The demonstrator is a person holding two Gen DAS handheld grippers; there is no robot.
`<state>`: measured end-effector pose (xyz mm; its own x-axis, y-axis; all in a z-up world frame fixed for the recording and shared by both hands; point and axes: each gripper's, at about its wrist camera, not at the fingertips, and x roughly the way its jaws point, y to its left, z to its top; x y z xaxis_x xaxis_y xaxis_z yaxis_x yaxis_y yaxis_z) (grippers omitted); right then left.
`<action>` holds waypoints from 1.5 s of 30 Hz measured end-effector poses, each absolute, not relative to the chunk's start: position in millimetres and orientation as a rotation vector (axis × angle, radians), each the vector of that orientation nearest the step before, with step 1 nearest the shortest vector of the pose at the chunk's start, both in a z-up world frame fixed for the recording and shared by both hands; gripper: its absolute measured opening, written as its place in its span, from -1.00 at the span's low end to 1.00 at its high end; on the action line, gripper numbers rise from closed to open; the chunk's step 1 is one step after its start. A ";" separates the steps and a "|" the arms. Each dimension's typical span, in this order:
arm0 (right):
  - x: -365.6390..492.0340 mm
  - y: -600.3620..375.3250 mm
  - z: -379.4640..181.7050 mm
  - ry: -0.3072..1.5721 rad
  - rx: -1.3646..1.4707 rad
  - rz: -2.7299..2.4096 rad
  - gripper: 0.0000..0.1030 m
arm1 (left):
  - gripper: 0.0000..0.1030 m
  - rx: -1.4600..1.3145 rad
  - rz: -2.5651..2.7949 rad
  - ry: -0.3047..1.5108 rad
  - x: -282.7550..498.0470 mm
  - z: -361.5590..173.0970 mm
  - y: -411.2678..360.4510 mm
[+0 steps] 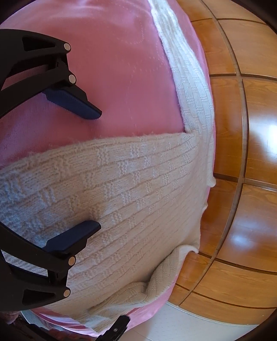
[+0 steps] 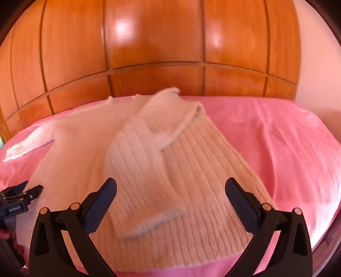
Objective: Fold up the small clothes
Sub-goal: 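Grasp the cuff of the sleeve folded across the body with the right gripper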
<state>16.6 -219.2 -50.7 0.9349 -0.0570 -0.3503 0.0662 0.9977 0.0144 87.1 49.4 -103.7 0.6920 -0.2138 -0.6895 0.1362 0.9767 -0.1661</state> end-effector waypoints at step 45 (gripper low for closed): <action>72.6 -252.5 -32.7 0.648 0.058 0.368 -0.86 | 0.92 -0.121 -0.219 0.754 84.9 -107.1 52.3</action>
<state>72.6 -252.5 -32.7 0.7354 0.3524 -0.5788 -0.3166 0.9339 0.1663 84.9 52.3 -107.1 0.7077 -0.2398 -0.6646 0.1533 0.9703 -0.1869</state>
